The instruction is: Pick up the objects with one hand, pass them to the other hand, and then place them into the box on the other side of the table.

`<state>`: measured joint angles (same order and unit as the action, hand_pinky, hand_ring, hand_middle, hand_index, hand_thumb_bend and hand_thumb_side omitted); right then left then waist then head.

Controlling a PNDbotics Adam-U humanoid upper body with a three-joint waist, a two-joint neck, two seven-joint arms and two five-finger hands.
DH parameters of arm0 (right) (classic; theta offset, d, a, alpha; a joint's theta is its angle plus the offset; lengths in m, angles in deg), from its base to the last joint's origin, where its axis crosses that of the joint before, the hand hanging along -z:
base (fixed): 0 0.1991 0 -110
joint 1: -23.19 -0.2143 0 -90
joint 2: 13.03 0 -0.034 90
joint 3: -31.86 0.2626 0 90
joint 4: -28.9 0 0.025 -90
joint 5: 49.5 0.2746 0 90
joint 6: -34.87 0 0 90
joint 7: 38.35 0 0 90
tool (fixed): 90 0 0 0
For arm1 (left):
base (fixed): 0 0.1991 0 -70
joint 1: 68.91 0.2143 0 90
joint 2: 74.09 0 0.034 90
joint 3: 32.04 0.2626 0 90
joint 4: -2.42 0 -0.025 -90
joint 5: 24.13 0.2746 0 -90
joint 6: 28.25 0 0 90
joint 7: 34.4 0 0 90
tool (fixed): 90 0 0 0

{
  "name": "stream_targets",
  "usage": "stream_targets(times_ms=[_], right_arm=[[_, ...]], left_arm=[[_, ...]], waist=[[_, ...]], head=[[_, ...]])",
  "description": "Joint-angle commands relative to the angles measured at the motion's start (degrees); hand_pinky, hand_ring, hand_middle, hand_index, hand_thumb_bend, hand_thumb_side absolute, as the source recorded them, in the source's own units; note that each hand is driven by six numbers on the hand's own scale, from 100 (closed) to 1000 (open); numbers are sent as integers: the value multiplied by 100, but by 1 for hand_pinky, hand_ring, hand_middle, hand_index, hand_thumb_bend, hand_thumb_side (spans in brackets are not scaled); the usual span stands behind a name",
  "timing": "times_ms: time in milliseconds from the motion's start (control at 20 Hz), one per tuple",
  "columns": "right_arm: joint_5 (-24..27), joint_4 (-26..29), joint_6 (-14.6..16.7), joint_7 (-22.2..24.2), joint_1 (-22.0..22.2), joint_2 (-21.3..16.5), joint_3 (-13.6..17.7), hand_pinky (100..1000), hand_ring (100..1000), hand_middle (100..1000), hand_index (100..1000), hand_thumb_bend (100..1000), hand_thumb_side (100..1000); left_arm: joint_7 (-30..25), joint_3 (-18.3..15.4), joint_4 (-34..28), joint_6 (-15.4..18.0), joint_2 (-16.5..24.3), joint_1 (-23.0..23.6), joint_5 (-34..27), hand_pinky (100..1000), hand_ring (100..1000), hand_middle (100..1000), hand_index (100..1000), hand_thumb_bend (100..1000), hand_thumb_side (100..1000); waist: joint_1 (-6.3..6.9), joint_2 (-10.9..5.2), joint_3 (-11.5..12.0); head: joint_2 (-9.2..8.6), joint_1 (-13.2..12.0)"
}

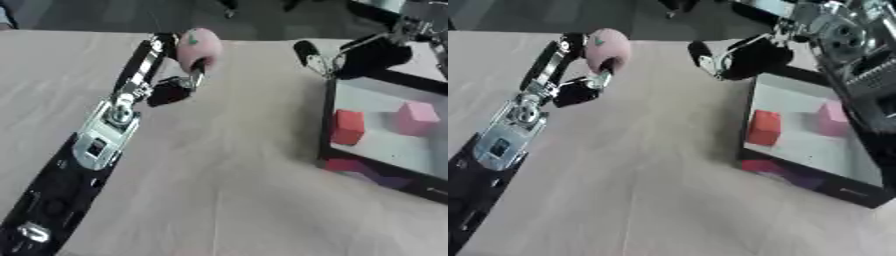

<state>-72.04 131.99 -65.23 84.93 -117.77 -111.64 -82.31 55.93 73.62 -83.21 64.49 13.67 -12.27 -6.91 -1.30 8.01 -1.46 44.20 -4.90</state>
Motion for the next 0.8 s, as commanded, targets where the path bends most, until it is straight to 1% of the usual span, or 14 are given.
stream_targets(times_ms=[50,450,800], right_arm=[[-193,-202,69,35,-153,66,-33,962,1000,826,940,100,204],[-657,-838,249,19,-306,421,-264,956,1000,819,927,100,215],[-947,-1093,195,-111,-414,649,-352,951,1000,819,933,100,220]], left_arm=[[10,34,-158,100,-23,-116,76,698,596,524,487,100,207],[19,119,-205,236,-160,-139,197,698,596,523,487,100,201],[27,171,-190,313,-258,-193,209,697,595,522,487,100,202]], waist=[[-71,-196,16],[-87,-182,72],[-101,-166,105]], head=[[-9,67],[-9,181],[-9,231]])
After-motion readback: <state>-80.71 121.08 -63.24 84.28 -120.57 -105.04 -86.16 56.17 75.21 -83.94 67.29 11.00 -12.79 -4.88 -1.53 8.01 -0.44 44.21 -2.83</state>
